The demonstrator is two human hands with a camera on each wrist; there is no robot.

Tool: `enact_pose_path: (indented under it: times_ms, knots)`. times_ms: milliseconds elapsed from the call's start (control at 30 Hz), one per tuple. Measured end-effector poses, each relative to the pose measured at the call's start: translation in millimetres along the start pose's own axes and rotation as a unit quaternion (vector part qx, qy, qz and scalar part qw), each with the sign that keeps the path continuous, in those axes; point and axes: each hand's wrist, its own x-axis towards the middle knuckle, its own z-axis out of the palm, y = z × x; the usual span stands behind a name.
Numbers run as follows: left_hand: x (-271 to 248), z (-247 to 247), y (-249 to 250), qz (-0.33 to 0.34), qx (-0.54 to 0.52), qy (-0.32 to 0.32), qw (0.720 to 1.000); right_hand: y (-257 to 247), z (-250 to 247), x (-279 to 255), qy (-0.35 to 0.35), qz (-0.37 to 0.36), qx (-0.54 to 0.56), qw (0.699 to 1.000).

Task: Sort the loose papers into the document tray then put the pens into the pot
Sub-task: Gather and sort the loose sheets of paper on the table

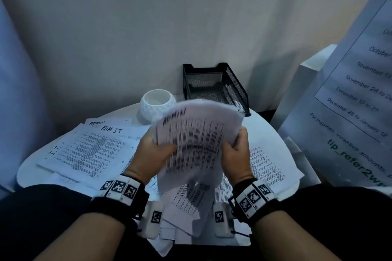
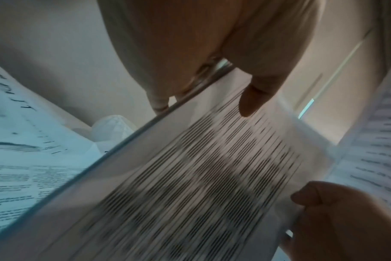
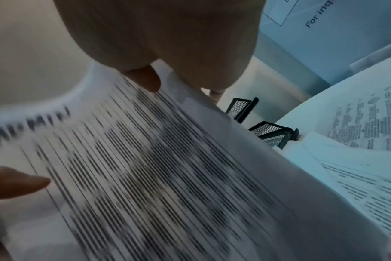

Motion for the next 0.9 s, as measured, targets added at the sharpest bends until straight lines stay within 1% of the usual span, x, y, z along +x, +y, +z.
enact_pose_path:
  times_ms: [100,167,233,267,333,367,433,500,567,600,633,667,733,800,833,900]
  knots:
    - [3.4,-3.7,-5.6,-0.024,-0.021,-0.007,0.999,9.2,2.3,-0.2,-0.020,0.024,-0.009,0.999]
    - [7.9,-5.3,-15.9,-0.049,-0.009,-0.003,0.999,17.0,5.0,-1.0,-0.045,0.077,-0.023,0.996]
    - [11.1,-6.1,-28.6,-0.060,0.060,-0.009,0.996,29.8,6.4,-2.0,-0.076,0.122,-0.072,0.987]
    - [11.2,-5.9,-35.4,-0.059,0.129,-0.024,0.990,37.0,6.4,-2.9,-0.098,0.143,-0.101,0.980]
    - [9.9,-3.2,-51.6,-0.063,0.265,-0.056,0.961,49.9,4.9,-5.5,-0.135,0.180,-0.149,0.963]
    - [9.3,-1.8,-59.9,-0.069,0.301,-0.061,0.949,54.9,3.0,-7.0,-0.136,0.194,-0.163,0.958]
    - [8.8,-0.1,-67.2,-0.080,0.318,-0.050,0.943,62.0,-2.9,-8.4,-0.106,0.212,-0.166,0.957]
    - [10.3,0.9,-62.2,-0.076,0.299,-0.031,0.951,64.3,-9.9,-6.9,-0.047,0.224,-0.133,0.964]
    - [14.1,1.7,-51.2,-0.068,0.244,-0.012,0.967,66.0,-16.0,-2.9,0.019,0.243,-0.063,0.968]
    - [16.8,1.0,-45.4,-0.068,0.208,-0.003,0.976,65.3,-18.2,-1.2,0.037,0.259,-0.026,0.965]
    - [19.3,0.1,-38.9,-0.067,0.164,0.007,0.984,63.1,-19.3,0.1,0.041,0.280,0.016,0.959]
    - [21.5,-1.1,-33.2,-0.069,0.116,0.015,0.991,59.8,-19.2,0.4,0.030,0.306,0.064,0.949]
    - [25.3,-1.4,-23.9,-0.081,0.034,0.032,0.996,49.9,-14.7,-0.3,-0.024,0.355,0.160,0.921]
    - [28.9,-1.2,-13.2,-0.089,-0.012,0.027,0.996,41.8,-5.1,-2.1,-0.066,0.380,0.209,0.899]
    - [30.4,-2.2,-7.1,-0.089,-0.025,0.018,0.996,38.7,0.0,-2.9,-0.068,0.384,0.216,0.895]
    - [36.4,-7.4,3.0,-0.084,-0.027,-0.007,0.996,37.2,8.0,-0.4,-0.069,0.371,0.223,0.899]
